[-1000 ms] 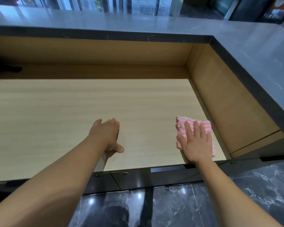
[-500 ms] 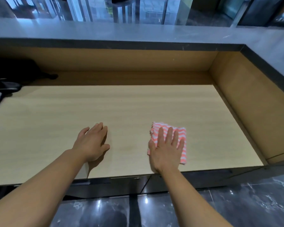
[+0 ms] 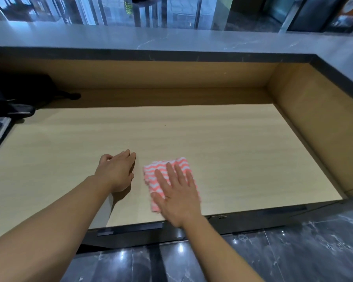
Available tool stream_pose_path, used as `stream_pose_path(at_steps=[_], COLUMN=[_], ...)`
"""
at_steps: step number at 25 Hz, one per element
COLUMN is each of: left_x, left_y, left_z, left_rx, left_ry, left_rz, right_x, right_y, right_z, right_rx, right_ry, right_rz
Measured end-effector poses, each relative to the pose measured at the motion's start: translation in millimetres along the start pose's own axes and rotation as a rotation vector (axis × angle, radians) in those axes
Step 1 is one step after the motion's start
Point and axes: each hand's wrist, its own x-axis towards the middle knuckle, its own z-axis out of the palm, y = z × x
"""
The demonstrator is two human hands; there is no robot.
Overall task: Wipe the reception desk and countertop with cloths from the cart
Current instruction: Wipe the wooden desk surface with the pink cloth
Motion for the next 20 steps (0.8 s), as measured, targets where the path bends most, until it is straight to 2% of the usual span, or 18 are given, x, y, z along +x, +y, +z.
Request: stream_pose_path(at_steps=[4, 7, 9, 12, 14, 18, 20], left_x=[10, 13, 13, 15, 18, 20, 20], left_y=[4, 3, 2, 1, -1, -1, -1], left_z=[-6, -6, -4, -2, -1, -2, -4], left_rx=[0.043, 0.051, 0.055, 0.092, 0.121, 0.144, 0.132], left_ry=[-0.019, -0.035, -0.031, -0.048, -0.057, -0.053, -0.047], left_rz=[0.020, 0.025, 0.031, 0.039, 0.042, 0.046, 0.047], right_x=[2, 5, 11, 33, 53, 88, 96], right_y=[80, 129, 136, 109, 71, -20, -40], right_z=[-21, -37, -39, -34, -28, -15, -12], right_rx=[-0.102, -0.100, -0.058, 0.036, 0.014, -0.015, -0.029], right_ry=[0.060, 0.017, 0.028, 0.073, 0.081, 0.071, 0.022], right_rz=[0.251, 0.430, 0.519, 0.628, 0.582, 0.231, 0.091])
